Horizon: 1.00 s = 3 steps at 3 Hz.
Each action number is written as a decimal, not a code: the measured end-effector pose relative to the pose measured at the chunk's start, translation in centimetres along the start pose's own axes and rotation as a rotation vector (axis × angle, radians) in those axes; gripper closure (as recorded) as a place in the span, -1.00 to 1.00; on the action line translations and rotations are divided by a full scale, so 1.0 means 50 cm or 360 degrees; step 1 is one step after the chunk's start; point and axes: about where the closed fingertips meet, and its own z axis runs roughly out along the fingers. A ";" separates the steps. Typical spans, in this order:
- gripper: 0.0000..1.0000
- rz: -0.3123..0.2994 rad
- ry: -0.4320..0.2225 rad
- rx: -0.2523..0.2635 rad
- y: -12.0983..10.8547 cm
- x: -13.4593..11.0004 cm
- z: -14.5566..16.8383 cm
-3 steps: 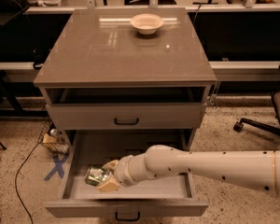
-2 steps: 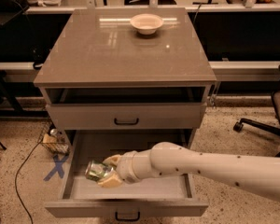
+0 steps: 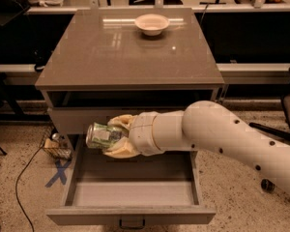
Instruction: Pick green can from middle drawer and place on counter
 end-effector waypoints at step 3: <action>1.00 -0.0155 0.0011 0.0047 -0.230 -0.118 -0.029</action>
Offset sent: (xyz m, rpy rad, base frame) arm 0.1157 -0.0008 0.1509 0.0505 -0.2130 0.0129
